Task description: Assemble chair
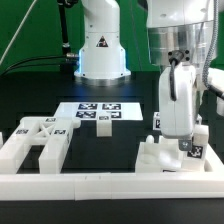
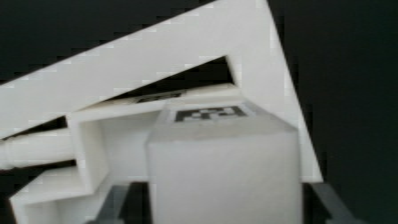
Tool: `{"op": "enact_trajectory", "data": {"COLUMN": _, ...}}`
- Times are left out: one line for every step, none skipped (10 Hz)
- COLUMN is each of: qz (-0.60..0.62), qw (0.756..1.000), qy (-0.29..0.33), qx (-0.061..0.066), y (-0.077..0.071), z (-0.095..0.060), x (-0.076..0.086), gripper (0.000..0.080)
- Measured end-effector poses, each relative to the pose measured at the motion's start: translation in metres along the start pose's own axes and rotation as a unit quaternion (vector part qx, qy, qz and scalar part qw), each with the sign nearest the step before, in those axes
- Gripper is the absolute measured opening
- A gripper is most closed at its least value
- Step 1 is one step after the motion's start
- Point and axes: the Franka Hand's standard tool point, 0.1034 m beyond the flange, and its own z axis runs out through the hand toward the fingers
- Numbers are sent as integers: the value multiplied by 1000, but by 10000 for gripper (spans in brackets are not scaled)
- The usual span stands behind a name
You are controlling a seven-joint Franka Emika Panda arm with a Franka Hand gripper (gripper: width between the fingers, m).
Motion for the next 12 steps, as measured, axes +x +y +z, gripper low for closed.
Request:
{"op": "enact_trajectory", "data": {"qz": -2, "qw": 1000, "qy": 0, "qx": 0, "y": 0, "z": 1, "x": 0, "gripper": 404}}
{"op": "enact_trajectory", "data": {"qz": -3, "qw": 1000, "qy": 1, "qx": 0, "y": 0, "z": 1, "x": 0, "gripper": 404}}
{"op": "enact_trajectory", "data": {"qz": -18, "qw": 1000, "qy": -1, "qx": 2, "y": -1, "z": -2, "x": 0, "gripper": 540}}
{"op": "enact_trajectory", "data": {"qz": -38, "qw": 999, "qy": -5, "qx": 7, "y": -2, "z": -15, "x": 1, "gripper": 626}}
{"op": "enact_trajectory", "data": {"qz": -74, "qw": 997, "qy": -11, "qx": 12, "y": -4, "z": -36, "x": 6, "gripper": 642}}
{"op": "enact_trajectory", "data": {"qz": -88, "qw": 996, "qy": -17, "qx": 19, "y": -7, "z": -60, "x": 12, "gripper": 642}}
{"op": "enact_trajectory", "data": {"qz": -86, "qw": 996, "qy": -19, "qx": 16, "y": -6, "z": -67, "x": 14, "gripper": 649}}
{"op": "enact_trajectory", "data": {"qz": -87, "qw": 996, "qy": -17, "qx": 14, "y": -5, "z": -62, "x": 14, "gripper": 649}}
{"op": "enact_trajectory", "data": {"qz": -88, "qw": 996, "qy": -16, "qx": 13, "y": -4, "z": -61, "x": 14, "gripper": 649}}
{"op": "enact_trajectory", "data": {"qz": -88, "qw": 996, "qy": -16, "qx": 13, "y": -4, "z": -61, "x": 14, "gripper": 649}}
{"op": "enact_trajectory", "data": {"qz": -88, "qw": 996, "qy": -16, "qx": 13, "y": -4, "z": -60, "x": 14, "gripper": 649}}
{"op": "enact_trajectory", "data": {"qz": -94, "qw": 995, "qy": -15, "qx": 12, "y": -4, "z": -60, "x": 16, "gripper": 649}}
